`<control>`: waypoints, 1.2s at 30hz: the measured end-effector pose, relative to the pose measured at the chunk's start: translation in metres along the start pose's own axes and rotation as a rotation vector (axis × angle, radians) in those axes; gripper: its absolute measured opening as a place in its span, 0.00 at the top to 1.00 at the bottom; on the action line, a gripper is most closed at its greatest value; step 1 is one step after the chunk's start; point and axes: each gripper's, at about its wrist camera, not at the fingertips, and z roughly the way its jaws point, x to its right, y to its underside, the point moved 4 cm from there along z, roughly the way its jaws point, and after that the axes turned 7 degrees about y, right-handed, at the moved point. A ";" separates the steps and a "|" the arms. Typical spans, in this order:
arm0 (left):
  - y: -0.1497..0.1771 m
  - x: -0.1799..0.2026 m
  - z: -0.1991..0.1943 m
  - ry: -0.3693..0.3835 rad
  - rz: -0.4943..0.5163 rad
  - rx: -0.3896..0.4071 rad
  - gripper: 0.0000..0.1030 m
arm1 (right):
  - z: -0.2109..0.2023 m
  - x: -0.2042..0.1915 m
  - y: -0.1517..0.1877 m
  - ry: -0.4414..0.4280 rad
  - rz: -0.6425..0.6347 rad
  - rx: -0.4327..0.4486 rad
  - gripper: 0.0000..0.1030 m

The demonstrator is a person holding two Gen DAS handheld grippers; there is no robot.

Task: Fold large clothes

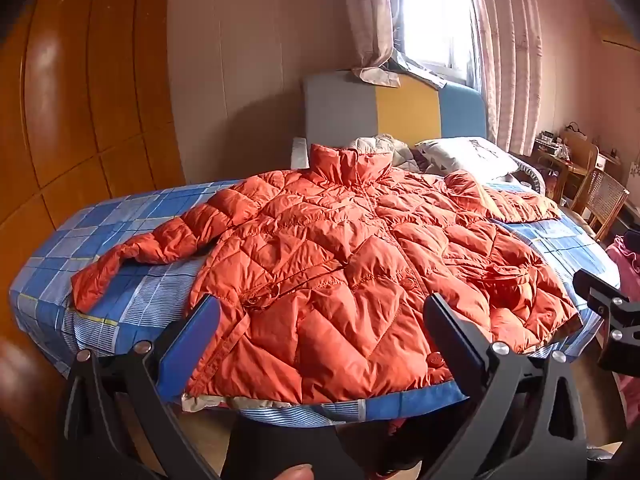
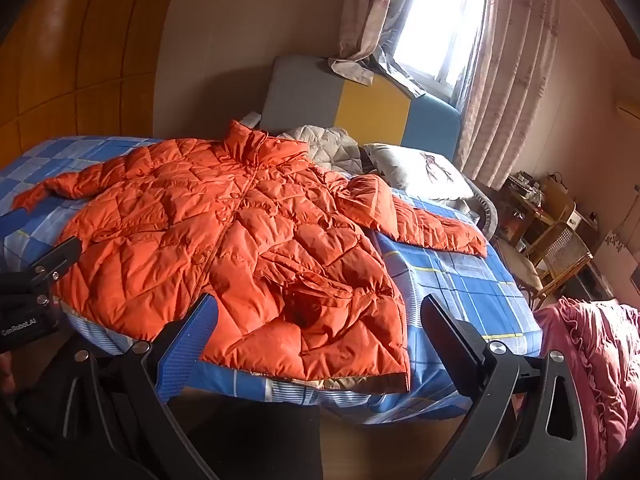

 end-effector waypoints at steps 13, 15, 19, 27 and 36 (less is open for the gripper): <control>-0.003 0.006 -0.002 -0.013 0.009 0.008 0.02 | 0.006 0.003 0.000 0.005 0.008 -0.010 0.03; -0.003 0.006 -0.002 -0.013 0.007 0.007 0.02 | 0.007 0.003 0.001 0.003 0.009 -0.015 0.03; -0.001 0.008 -0.002 -0.013 0.009 0.010 0.02 | 0.008 0.006 0.004 0.006 0.019 -0.023 0.03; 0.003 0.003 -0.001 -0.010 -0.004 0.009 0.02 | 0.011 0.007 0.007 0.011 0.024 -0.032 0.03; 0.002 0.002 -0.001 -0.010 -0.005 0.008 0.02 | 0.013 0.010 0.007 0.015 0.030 -0.040 0.03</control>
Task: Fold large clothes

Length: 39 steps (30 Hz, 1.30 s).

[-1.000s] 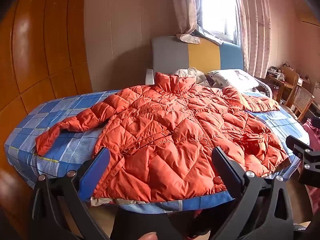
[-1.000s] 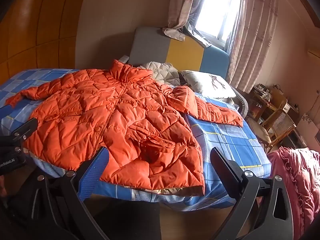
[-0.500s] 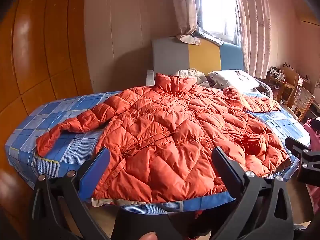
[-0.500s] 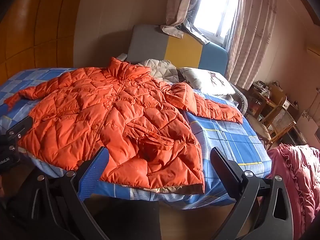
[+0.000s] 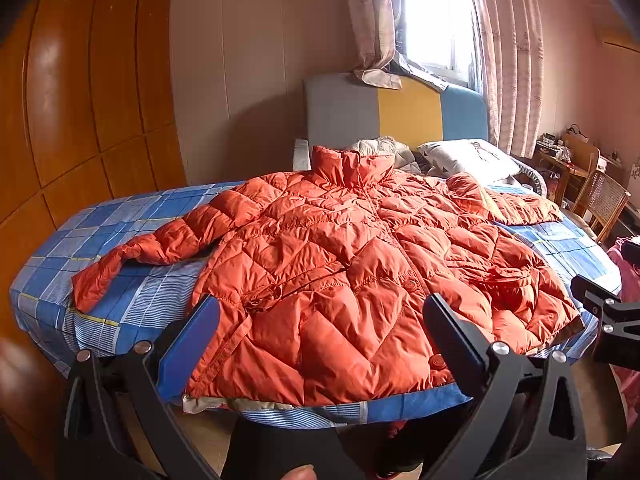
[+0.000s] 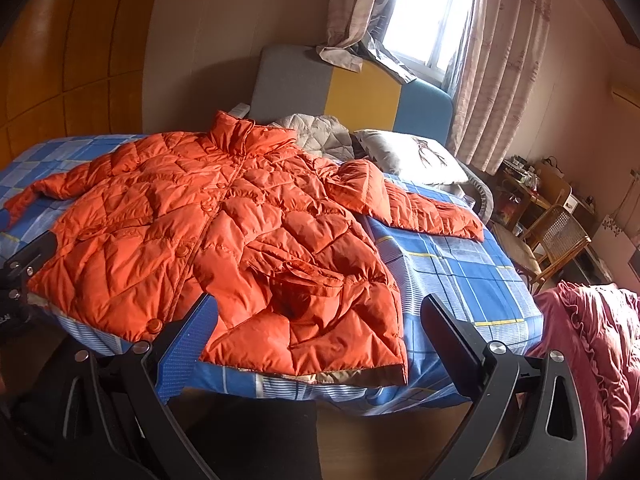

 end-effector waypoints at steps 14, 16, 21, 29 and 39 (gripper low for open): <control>-0.001 -0.002 0.002 -0.006 -0.006 0.001 0.02 | 0.006 0.004 0.002 0.009 0.013 -0.009 0.03; -0.001 -0.002 0.001 -0.006 -0.004 0.003 0.02 | 0.006 0.004 0.002 0.009 0.014 -0.010 0.03; -0.001 -0.003 0.001 -0.006 -0.007 0.001 0.02 | 0.008 0.005 0.004 0.010 0.015 -0.016 0.03; -0.001 -0.006 0.003 -0.014 -0.018 -0.006 0.02 | 0.011 0.006 0.005 0.015 0.020 -0.021 0.03; 0.004 -0.014 0.012 -0.024 -0.050 -0.035 0.02 | 0.021 0.012 0.010 0.012 0.052 -0.045 0.03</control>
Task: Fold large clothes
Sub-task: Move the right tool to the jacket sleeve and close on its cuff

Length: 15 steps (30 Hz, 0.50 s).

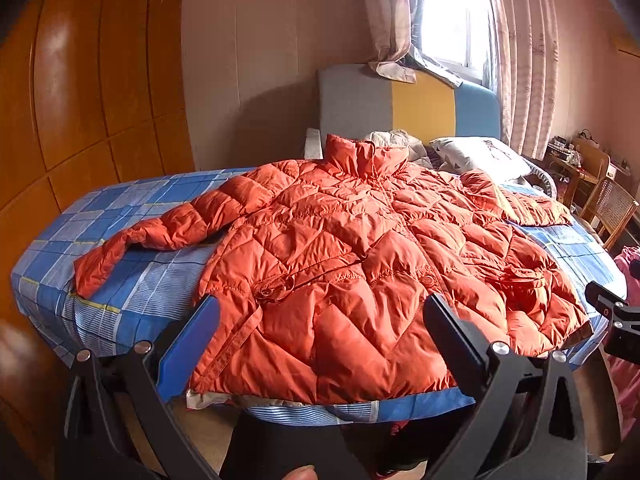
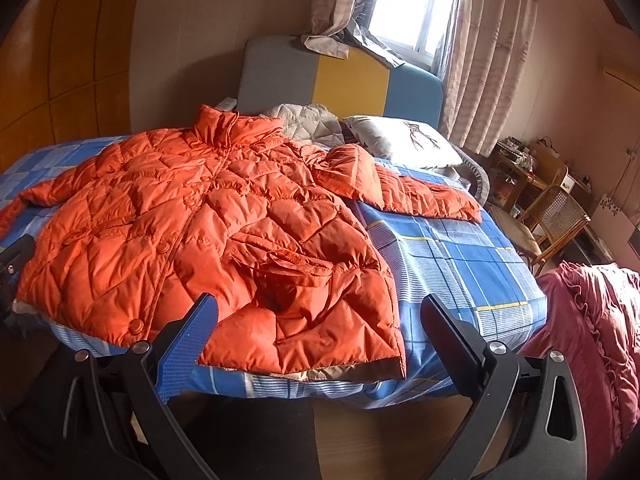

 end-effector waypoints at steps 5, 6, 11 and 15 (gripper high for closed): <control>0.002 -0.002 0.006 -0.004 -0.009 -0.021 0.02 | 0.005 0.006 0.001 0.003 0.019 -0.010 0.03; 0.003 -0.002 0.007 -0.005 -0.008 -0.024 0.02 | 0.005 0.007 0.001 0.004 0.026 -0.008 0.03; 0.003 -0.003 0.016 -0.004 -0.014 -0.046 0.02 | 0.012 0.012 0.002 0.006 0.050 -0.025 0.03; 0.004 -0.006 0.025 -0.007 -0.024 -0.069 0.02 | 0.022 0.011 0.003 0.009 0.052 -0.049 0.03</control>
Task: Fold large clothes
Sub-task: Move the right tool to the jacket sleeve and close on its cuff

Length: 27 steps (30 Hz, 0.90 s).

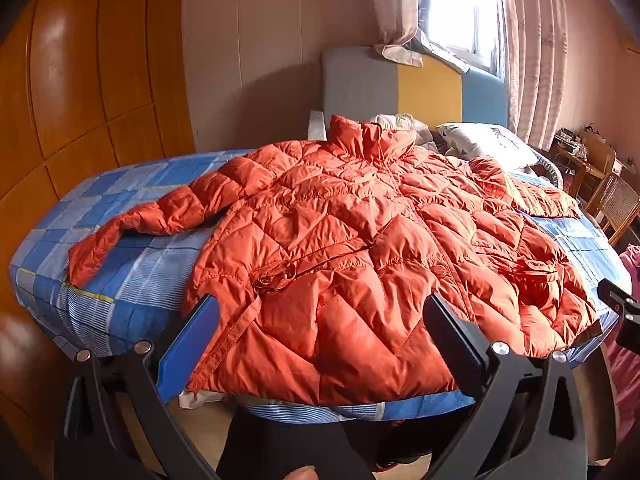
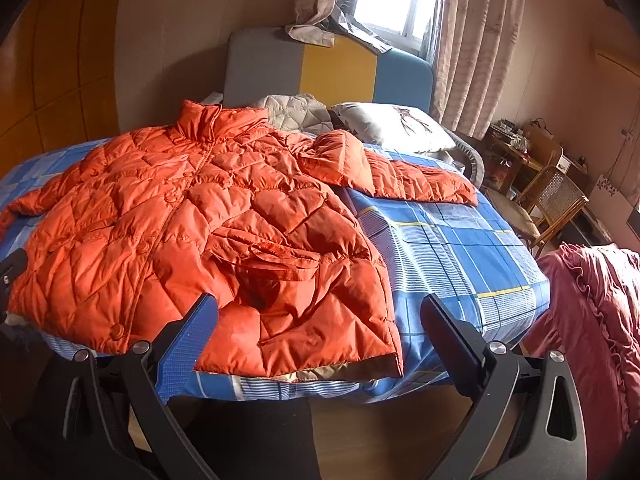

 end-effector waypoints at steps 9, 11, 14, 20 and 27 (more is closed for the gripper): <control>-0.009 -0.002 0.023 0.005 0.004 -0.027 0.02 | 0.034 0.008 -0.011 0.023 0.037 -0.056 0.03; -0.013 -0.002 0.029 0.007 0.011 -0.035 0.02 | 0.046 0.011 -0.016 0.023 0.048 -0.075 0.03; -0.021 -0.003 0.042 0.040 0.001 -0.048 0.02 | 0.069 0.020 -0.026 0.044 0.052 -0.102 0.03; -0.039 -0.011 0.080 0.086 -0.042 -0.097 0.02 | 0.136 0.067 -0.045 0.123 0.111 -0.201 0.03; -0.054 -0.029 0.126 0.080 -0.102 -0.146 0.02 | 0.221 0.141 -0.065 0.213 0.281 -0.317 0.03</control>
